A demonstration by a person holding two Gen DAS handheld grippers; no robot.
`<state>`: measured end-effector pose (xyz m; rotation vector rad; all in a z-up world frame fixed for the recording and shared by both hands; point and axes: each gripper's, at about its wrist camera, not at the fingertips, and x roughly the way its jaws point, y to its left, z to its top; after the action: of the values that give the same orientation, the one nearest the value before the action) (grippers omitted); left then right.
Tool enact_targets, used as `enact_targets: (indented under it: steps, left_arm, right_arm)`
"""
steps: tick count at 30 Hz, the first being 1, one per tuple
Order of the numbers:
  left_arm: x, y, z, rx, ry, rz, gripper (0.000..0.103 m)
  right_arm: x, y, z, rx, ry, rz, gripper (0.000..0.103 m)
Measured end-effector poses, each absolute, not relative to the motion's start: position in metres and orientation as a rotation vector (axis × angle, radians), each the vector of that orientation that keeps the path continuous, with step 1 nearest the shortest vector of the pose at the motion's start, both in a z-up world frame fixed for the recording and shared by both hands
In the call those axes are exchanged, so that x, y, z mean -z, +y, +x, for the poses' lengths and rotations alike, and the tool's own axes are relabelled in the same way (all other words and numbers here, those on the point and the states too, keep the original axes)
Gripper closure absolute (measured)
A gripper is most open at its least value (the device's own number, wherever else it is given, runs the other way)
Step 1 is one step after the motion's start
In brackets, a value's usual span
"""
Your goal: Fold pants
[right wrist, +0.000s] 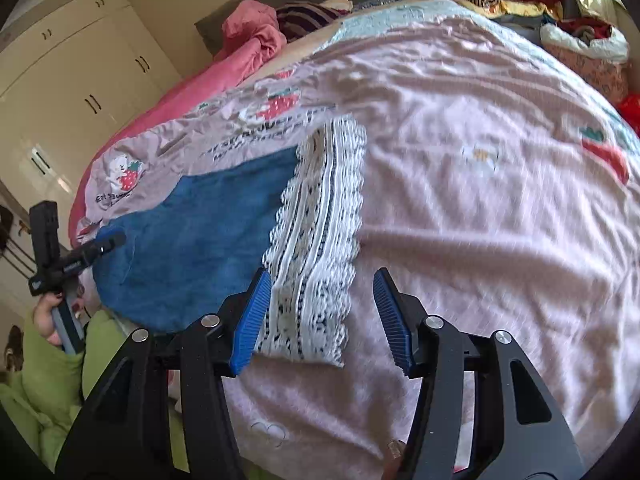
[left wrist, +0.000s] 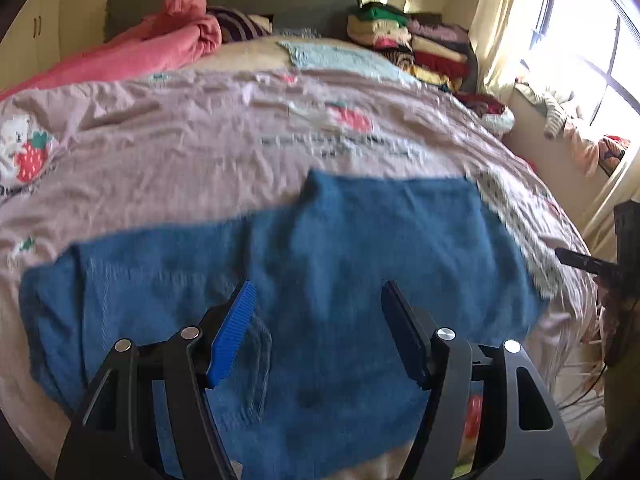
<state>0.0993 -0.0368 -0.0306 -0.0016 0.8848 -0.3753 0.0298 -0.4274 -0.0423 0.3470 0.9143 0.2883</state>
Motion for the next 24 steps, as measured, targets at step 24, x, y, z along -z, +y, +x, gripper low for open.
enact_targets:
  steps: [24]
  left_arm:
    - [0.07,-0.036,0.112,0.336,1.019,-0.027,0.038]
  right_arm:
    - [0.065,-0.406,0.016,-0.223,1.006,0.227,0.088]
